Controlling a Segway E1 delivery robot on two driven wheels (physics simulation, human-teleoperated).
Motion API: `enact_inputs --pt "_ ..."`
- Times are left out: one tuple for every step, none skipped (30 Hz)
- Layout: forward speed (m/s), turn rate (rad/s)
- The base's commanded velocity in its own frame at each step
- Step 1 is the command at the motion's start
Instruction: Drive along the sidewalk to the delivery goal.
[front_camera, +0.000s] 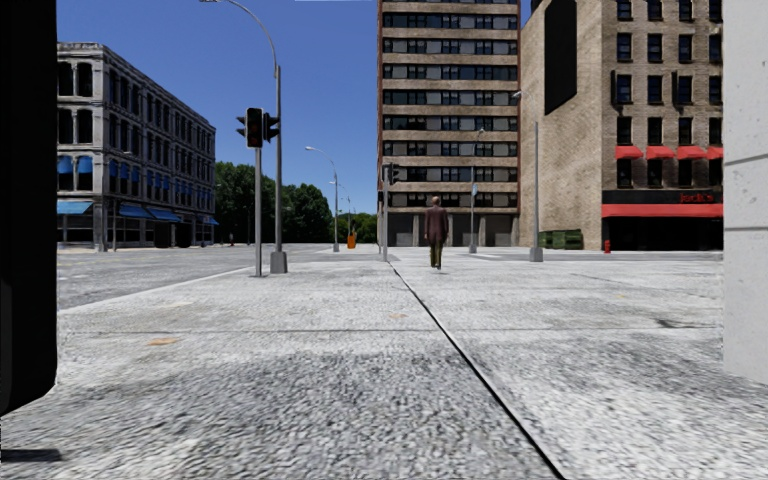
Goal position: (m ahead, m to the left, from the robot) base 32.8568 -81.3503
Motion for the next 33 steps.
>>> enact_inputs --pt "2.0 0.0" --pt "2.0 0.0" --pt "2.0 0.0" --pt "2.0 0.0" --pt "2.0 0.0" --pt "2.0 0.0" --pt "2.0 0.0" --pt "2.0 0.0" --pt "2.0 0.0" --pt "2.0 0.0" --pt "2.0 0.0" --pt "2.0 0.0" --pt "2.0 0.0" --pt "2.0 0.0" --pt "2.0 0.0" --pt "2.0 0.0" --pt "2.0 0.0" --pt "2.0 0.0" --pt "2.0 -0.02" --pt "2.0 -0.02" --pt "2.0 -0.14" --pt "2.0 -0.27" --pt "2.0 -0.42" --pt "2.0 -0.55" --pt "2.0 -0.55" --pt "2.0 -0.65" --pt "2.0 -0.73" --pt "2.0 -0.8" --pt "2.0 -0.84" --pt "2.0 -0.84" --pt "2.0 -0.85" --pt "2.0 -0.85" --pt "2.0 -0.85"
